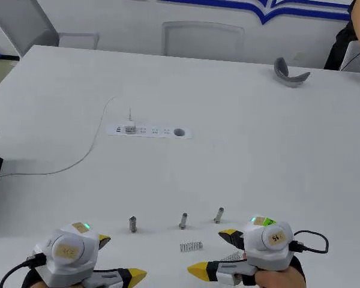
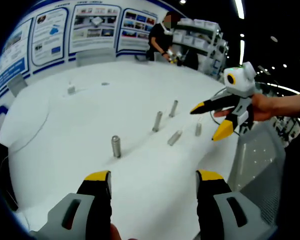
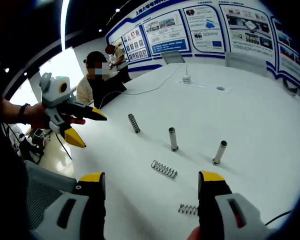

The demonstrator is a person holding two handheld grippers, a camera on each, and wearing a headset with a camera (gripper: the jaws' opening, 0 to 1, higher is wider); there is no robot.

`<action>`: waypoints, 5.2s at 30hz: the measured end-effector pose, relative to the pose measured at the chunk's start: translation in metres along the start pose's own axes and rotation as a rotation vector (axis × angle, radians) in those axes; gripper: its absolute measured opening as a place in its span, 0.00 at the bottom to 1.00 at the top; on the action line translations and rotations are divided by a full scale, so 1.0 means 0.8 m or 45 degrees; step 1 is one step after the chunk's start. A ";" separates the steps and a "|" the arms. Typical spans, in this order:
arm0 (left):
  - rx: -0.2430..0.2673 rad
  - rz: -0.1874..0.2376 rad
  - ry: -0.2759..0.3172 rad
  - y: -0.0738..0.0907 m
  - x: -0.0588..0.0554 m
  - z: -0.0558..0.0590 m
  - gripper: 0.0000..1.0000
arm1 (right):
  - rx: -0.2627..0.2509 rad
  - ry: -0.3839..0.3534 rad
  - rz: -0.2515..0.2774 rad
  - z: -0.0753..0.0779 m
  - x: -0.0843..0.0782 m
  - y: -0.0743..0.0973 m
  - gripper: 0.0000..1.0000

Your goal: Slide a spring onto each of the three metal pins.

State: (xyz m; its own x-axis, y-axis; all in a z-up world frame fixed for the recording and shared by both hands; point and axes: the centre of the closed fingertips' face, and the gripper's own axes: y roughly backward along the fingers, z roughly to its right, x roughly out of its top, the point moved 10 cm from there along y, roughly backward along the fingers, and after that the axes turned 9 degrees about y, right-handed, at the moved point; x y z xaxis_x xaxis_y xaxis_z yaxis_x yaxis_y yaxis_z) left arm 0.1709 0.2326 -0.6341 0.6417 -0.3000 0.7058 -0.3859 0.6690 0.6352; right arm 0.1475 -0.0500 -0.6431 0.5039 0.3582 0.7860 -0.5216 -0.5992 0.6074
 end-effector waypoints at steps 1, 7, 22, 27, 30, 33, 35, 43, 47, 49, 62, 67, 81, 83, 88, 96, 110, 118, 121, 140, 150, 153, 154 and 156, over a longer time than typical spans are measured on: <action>-0.001 -0.002 -0.004 -0.001 0.001 0.002 0.70 | -0.004 -0.001 0.000 0.002 -0.001 0.003 0.77; -0.014 -0.014 -0.015 -0.009 0.004 0.011 0.70 | -0.017 -0.006 0.004 0.008 -0.008 0.017 0.80; -0.078 -0.054 -0.082 -0.039 0.017 0.038 0.70 | -0.061 -0.027 0.003 0.017 -0.020 0.047 0.84; -0.108 -0.075 -0.117 -0.052 0.022 0.048 0.70 | -0.071 -0.038 0.009 0.018 -0.023 0.055 0.85; -0.120 -0.080 -0.121 -0.060 0.025 0.052 0.70 | -0.063 -0.047 0.000 0.018 -0.026 0.057 0.85; -0.137 -0.089 -0.130 -0.070 0.028 0.059 0.70 | -0.066 -0.045 0.005 0.017 -0.028 0.061 0.86; -0.148 -0.094 -0.139 -0.077 0.029 0.063 0.70 | -0.066 -0.049 0.007 0.016 -0.029 0.062 0.87; -0.177 -0.117 -0.163 -0.099 0.035 0.071 0.69 | -0.069 -0.060 0.006 0.015 -0.035 0.069 0.88; -0.183 -0.131 -0.171 -0.107 0.037 0.072 0.68 | -0.072 -0.052 -0.005 0.012 -0.037 0.074 0.88; -0.186 -0.147 -0.179 -0.112 0.036 0.072 0.67 | -0.072 -0.060 -0.001 0.010 -0.038 0.074 0.88; -0.221 -0.197 -0.188 -0.144 0.038 0.075 0.61 | -0.072 -0.103 0.020 -0.001 -0.041 0.073 0.87; -0.225 -0.211 -0.186 -0.155 0.039 0.073 0.58 | -0.081 -0.116 0.032 -0.001 -0.040 0.078 0.87; -0.207 -0.241 -0.187 -0.182 0.034 0.071 0.37 | -0.106 -0.179 0.073 0.001 -0.041 0.085 0.86; -0.201 -0.241 -0.178 -0.185 0.033 0.070 0.35 | -0.105 -0.182 0.074 0.000 -0.041 0.084 0.86; -0.174 -0.242 -0.194 -0.187 0.030 0.068 0.28 | -0.106 -0.188 0.078 0.000 -0.041 0.084 0.86; -0.063 -0.240 -0.240 -0.185 0.029 0.066 0.12 | -0.105 -0.193 0.082 -0.001 -0.041 0.082 0.86; -0.037 -0.238 -0.106 -0.169 0.020 0.066 0.11 | -0.085 -0.190 0.070 -0.008 -0.043 0.082 0.87; -0.034 -0.226 -0.078 -0.149 0.015 0.060 0.11 | -0.077 -0.201 0.070 -0.012 -0.044 0.079 0.86; -0.038 -0.219 -0.042 -0.143 0.013 0.059 0.11 | -0.069 -0.200 0.066 -0.015 -0.044 0.077 0.86; -0.046 -0.193 -0.053 -0.101 0.015 0.049 0.10 | -0.027 -0.228 0.095 -0.024 -0.039 0.074 0.83; -0.067 -0.147 -0.100 -0.076 0.030 0.053 0.10 | 0.009 -0.273 0.137 -0.018 -0.031 0.070 0.79; -0.074 -0.136 -0.114 -0.069 0.033 0.054 0.10 | 0.024 -0.265 0.134 -0.017 -0.027 0.068 0.78; -0.075 -0.131 -0.116 -0.067 0.034 0.054 0.10 | 0.032 -0.262 0.135 -0.017 -0.025 0.067 0.78; -0.079 -0.122 -0.113 -0.063 0.036 0.055 0.10 | 0.042 -0.258 0.140 -0.017 -0.023 0.065 0.78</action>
State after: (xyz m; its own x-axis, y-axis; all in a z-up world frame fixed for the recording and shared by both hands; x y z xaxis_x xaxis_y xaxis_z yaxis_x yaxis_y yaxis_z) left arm 0.1794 0.1602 -0.6321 0.6114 -0.4214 0.6698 -0.2826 0.6743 0.6822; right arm 0.1018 -0.0783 -0.6242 0.5749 0.1404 0.8061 -0.5598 -0.6511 0.5126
